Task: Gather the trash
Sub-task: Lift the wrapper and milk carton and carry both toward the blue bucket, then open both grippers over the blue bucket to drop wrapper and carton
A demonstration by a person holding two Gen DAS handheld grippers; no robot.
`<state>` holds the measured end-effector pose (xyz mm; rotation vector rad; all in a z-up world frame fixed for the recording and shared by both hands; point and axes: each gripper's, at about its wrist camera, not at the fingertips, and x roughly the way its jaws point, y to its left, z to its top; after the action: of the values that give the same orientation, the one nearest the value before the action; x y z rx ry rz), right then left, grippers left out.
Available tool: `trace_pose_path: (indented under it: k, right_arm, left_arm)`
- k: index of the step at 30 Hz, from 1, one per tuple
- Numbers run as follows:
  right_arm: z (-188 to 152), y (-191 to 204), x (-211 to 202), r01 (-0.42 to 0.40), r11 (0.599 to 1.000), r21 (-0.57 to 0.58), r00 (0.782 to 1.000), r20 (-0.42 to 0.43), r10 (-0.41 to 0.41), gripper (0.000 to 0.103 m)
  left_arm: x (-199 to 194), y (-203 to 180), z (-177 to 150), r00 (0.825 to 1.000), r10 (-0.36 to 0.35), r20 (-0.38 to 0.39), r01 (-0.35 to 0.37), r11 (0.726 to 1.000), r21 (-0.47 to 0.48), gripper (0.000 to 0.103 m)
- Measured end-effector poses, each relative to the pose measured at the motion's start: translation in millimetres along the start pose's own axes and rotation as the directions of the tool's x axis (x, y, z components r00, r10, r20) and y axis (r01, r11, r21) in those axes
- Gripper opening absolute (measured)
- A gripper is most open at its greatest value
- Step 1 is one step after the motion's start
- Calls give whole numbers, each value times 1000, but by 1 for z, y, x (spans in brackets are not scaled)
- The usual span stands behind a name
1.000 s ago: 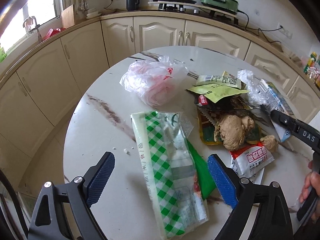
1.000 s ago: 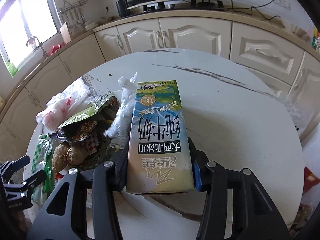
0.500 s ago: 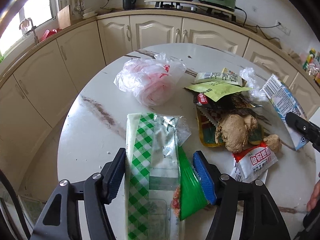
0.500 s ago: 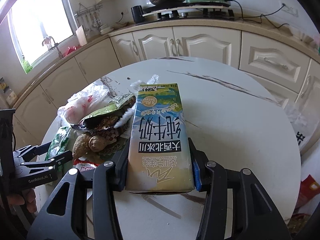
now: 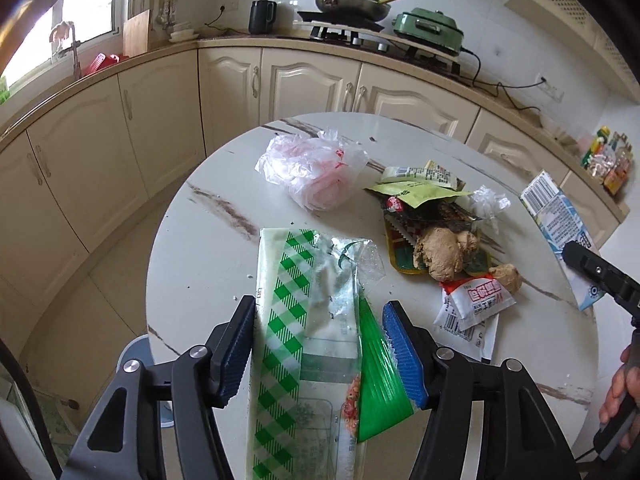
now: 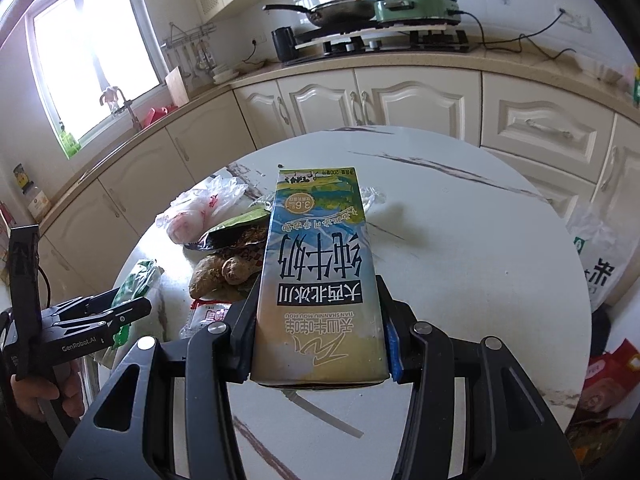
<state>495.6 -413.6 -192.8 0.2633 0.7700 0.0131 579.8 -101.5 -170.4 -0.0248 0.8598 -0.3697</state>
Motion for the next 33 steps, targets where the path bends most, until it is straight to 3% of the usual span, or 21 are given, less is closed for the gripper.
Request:
trace_pose_path:
  k: [5,9,15,20,27,30,33]
  right_arm:
    - [7,33,-16,-25,999,-47,999,28,27,46]
    - [9,84,-17,-89,990,-112,995,27,92,46]
    - [-4,193,11,-225,948,-224,974,-35,223,46]
    - [-32,289,52,-332,899,-284,943,-126,308,46]
    - [-90,396,142,-393,855,-337,908,-288,304,46]
    - [-115,420,196,-389,860,-330,894,-361,265,46]
    - [-138,429,255,-389,874,-291,866,-440,239,46]
  left_arm:
    - [-38,11,-8,998,-13,53,14,1000,-7,59]
    - [-73,37,-21,996,3,88,0,999,-37,59]
    - [-119,106,-49,989,89,121,-75,991,-115,59]
    - [-135,171,-78,981,166,98,-147,973,-179,59]
    - [-104,272,-119,982,188,-23,-186,939,-290,59]
    - [-71,309,-130,978,187,-94,-207,929,-306,59]
    - [-34,339,-139,976,155,-154,-200,919,-339,59]
